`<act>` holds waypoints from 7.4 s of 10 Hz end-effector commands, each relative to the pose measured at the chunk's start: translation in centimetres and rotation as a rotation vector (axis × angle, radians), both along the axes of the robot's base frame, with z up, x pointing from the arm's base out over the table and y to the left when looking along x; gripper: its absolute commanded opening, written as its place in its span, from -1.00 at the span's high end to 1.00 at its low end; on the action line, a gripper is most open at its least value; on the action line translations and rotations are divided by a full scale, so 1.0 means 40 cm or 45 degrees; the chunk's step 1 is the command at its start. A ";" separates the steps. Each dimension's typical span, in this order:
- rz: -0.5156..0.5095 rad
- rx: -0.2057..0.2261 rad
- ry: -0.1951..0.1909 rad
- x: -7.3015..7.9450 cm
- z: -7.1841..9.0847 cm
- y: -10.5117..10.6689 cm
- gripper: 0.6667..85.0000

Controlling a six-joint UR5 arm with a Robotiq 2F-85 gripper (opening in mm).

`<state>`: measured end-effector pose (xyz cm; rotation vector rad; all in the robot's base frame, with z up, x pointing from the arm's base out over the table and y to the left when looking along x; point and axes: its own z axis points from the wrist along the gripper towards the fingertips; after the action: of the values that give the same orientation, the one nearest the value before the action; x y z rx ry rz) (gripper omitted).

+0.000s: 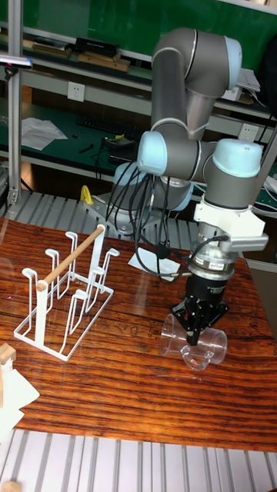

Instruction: Put the cup on the cup rack

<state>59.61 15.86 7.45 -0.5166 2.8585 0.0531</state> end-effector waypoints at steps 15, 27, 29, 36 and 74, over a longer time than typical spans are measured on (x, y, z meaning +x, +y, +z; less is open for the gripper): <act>0.019 -0.108 -0.092 0.160 0.102 0.031 0.99; 0.187 -0.196 0.052 0.114 -0.032 0.022 0.99; 0.175 -0.168 0.052 0.113 -0.032 0.035 0.87; 0.140 -0.012 -0.008 0.143 -0.054 0.118 0.76; 0.316 -0.170 -0.029 0.087 -0.027 -0.036 0.68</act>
<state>62.07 14.67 5.64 -0.8515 2.7987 -0.0060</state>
